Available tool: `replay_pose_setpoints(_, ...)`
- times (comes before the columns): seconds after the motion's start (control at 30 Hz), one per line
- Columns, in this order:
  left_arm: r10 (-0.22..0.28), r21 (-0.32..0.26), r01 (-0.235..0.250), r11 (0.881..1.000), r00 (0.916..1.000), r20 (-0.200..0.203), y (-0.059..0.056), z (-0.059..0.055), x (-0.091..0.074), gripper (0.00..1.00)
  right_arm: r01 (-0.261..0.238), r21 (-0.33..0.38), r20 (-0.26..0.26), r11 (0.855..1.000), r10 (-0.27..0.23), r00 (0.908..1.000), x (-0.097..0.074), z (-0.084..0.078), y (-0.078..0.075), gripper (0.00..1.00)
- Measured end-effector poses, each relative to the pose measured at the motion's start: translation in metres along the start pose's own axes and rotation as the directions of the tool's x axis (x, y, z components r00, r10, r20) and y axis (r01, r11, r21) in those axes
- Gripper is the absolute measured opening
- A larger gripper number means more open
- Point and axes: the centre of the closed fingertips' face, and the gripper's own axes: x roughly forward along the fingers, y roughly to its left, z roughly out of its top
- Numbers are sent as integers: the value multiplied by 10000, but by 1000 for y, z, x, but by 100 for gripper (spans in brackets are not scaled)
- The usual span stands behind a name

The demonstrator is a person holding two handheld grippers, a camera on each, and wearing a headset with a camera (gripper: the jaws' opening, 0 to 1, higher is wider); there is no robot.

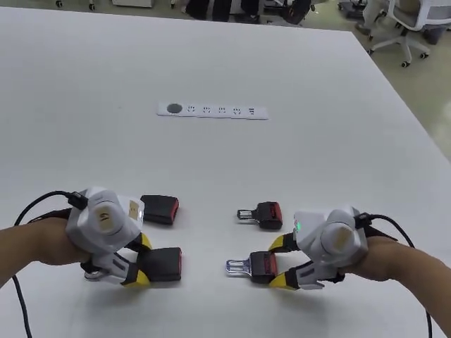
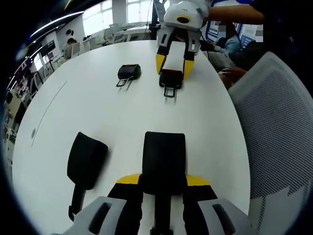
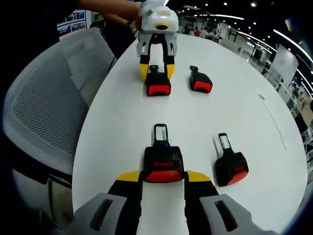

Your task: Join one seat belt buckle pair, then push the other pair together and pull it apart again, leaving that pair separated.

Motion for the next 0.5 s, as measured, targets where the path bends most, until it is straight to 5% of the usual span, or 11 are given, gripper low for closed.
replay_pose_setpoints(0.5, -49, 161, 51, 9999, 9999, -96, -3, 2, -1, 32, -49, -101, -69, 9999, 49, 10000, 5, 8, -1, 29)
